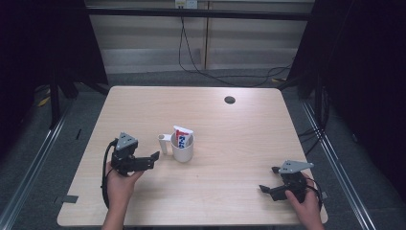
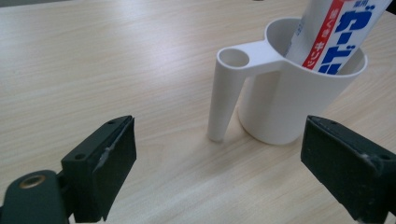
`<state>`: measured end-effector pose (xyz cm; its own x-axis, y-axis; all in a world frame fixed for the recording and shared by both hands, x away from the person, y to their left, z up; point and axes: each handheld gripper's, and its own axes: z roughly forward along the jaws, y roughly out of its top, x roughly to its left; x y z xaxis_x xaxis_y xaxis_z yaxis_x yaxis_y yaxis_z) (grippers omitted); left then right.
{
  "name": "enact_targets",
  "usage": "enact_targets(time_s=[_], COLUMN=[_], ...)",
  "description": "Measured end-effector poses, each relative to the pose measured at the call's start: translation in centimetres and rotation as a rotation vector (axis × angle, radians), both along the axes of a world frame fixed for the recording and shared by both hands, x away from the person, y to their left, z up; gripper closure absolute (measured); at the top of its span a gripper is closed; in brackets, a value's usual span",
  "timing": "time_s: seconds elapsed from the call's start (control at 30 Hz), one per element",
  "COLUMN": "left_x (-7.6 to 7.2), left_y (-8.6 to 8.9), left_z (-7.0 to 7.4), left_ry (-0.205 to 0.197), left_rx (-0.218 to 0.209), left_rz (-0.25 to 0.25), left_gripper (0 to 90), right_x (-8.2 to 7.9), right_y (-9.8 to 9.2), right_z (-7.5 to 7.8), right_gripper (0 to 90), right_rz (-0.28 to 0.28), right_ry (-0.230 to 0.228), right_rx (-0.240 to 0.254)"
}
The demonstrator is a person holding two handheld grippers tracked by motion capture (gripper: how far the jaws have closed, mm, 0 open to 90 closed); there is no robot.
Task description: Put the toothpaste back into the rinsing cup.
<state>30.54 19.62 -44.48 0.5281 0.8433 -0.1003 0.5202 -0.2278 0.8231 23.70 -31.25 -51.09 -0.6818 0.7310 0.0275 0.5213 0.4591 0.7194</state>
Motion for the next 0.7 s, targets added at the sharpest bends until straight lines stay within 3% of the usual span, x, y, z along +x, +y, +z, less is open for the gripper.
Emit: enact_targets(time_s=[0.2, 0.57, 0.7], left_x=[-0.2, -0.3, -0.3], left_y=[0.4, 0.9, 1.0], left_z=[-1.0, -2.5, -3.0], left_ry=[0.007, 0.03, 0.036], left_rx=[0.017, 0.051, 0.045], left_rz=[-0.018, -0.005, 0.004], left_gripper=[9.4, 8.5, 7.8], right_x=[0.0, 0.0, 0.0], right_y=[0.0, 0.0, 0.0], right_z=[0.0, 0.0, 0.0], right_gripper=[10.5, 10.5, 10.6], right_rz=[-0.001, -0.001, 0.002], right_ry=[0.001, 0.0, -0.001], right_rx=[0.0, 0.001, 0.002])
